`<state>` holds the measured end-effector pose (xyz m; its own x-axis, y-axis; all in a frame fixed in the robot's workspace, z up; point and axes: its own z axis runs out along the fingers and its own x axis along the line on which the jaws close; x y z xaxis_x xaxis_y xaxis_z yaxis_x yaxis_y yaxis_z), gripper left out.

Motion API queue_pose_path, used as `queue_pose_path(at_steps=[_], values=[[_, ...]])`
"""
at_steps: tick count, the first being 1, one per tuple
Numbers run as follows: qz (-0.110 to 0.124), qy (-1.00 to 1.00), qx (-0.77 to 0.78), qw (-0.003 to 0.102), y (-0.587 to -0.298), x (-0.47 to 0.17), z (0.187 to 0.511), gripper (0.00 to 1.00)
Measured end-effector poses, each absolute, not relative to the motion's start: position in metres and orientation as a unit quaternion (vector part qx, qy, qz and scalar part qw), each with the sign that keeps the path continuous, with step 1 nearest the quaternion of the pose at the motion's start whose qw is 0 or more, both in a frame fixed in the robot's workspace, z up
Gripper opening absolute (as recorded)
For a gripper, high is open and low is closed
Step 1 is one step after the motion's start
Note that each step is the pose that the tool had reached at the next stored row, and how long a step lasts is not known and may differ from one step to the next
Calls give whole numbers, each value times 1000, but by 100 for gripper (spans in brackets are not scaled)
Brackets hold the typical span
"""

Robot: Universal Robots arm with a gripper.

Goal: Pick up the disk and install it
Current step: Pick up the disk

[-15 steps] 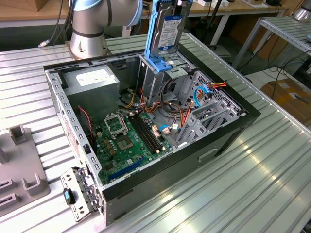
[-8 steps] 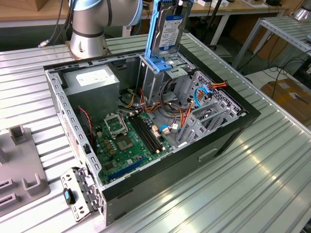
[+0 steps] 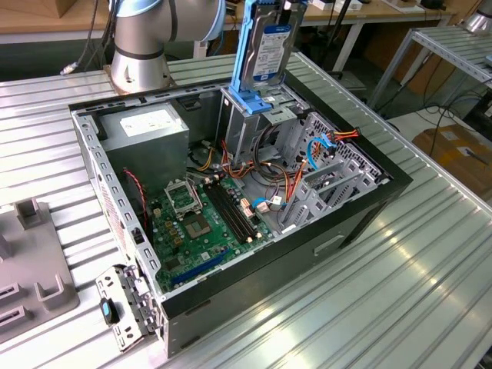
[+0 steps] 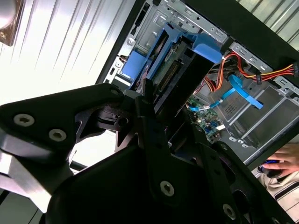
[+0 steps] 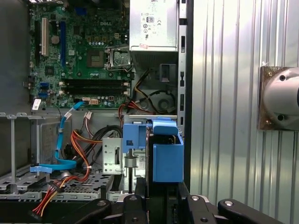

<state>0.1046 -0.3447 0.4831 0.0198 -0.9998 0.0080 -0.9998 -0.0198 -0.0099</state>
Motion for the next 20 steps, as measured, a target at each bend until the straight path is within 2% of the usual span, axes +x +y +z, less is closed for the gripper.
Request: queue_pose_path(at_steps=[7, 18, 20], values=[[-6, 700, -714, 1, -361, 105, 483, 35], [-6, 700, -714, 1, -417, 105, 483, 35], [-6, 700, -714, 1, -435, 105, 483, 35]])
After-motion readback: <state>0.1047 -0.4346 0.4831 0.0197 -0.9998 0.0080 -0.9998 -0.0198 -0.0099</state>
